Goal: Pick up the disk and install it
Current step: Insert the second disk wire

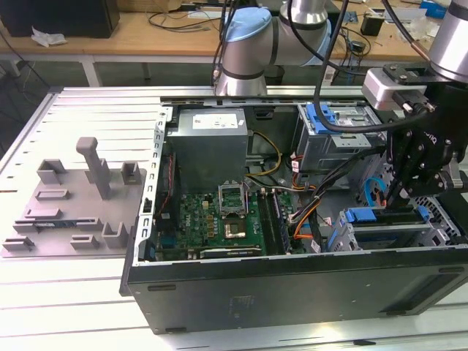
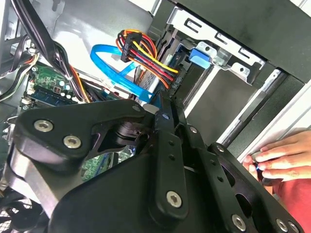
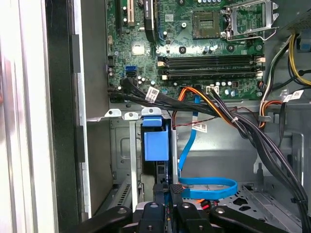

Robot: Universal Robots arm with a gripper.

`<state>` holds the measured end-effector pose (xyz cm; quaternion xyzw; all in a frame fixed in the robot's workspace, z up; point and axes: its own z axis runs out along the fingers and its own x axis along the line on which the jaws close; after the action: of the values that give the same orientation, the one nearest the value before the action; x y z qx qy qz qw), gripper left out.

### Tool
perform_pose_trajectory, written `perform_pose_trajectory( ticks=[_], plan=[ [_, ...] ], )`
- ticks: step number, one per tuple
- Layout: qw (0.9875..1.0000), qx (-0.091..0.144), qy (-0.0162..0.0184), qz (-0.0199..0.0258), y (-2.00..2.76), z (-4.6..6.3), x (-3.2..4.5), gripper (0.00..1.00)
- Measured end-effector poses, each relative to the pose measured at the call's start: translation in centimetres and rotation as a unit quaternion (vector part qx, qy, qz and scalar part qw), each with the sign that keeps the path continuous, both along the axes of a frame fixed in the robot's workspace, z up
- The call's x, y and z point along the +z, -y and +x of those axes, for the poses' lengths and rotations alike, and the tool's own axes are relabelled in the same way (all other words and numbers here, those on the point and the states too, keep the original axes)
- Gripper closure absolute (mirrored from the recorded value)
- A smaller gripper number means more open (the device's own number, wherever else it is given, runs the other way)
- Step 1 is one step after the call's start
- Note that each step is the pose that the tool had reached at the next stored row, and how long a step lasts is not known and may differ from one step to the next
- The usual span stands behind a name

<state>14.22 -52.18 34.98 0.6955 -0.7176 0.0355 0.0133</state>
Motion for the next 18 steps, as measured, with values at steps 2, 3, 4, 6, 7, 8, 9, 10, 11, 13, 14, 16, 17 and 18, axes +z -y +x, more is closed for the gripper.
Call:
perform_pose_trajectory(
  ticks=[2, 3, 4, 6, 7, 8, 9, 10, 11, 13, 14, 16, 17, 18],
  plan=[
    [1.0000, 0.001, 0.0000, 0.0001, 0.01, 0.00, -0.06, 0.84],
    [1.0000, 0.001, 0.0000, 0.0001, 0.01, 0.00, -0.09, 0.84],
    [1.0000, 0.001, 0.0000, 0.0001, 0.01, 0.00, -0.11, 0.84],
    [1.0000, 0.002, 0.0000, 0.0002, 0.01, 0.00, -0.18, 0.84],
    [1.0000, 0.002, 0.0000, 0.0002, 0.02, 0.00, -0.23, 0.84],
    [1.0000, 0.002, 0.0000, 0.0001, 0.02, 0.00, -0.29, 0.84],
    [1.0000, 0.003, 0.0000, 0.0000, 0.03, 0.00, -0.32, 0.84],
    [1.0000, 0.003, 0.0000, 0.0001, 0.03, 0.00, -0.36, 0.84],
    [1.0000, 0.003, 0.0000, 0.0001, 0.03, 0.00, -0.41, 0.84],
    [1.0000, 0.004, 0.0000, 0.0001, 0.05, 0.00, -0.52, 0.84],
    [1.0000, 0.004, 0.0000, 0.0001, 0.06, 0.00, -0.58, 0.84],
    [1.0000, 0.005, 0.0000, 0.0000, 0.06, 0.00, -0.65, 0.84],
    [1.0000, 0.005, 0.0000, 0.0001, 0.07, 0.00, -0.70, 0.84],
    [1.0000, 0.005, 0.0000, 0.0001, 0.07, 0.00, -0.74, 0.84]
  ],
)
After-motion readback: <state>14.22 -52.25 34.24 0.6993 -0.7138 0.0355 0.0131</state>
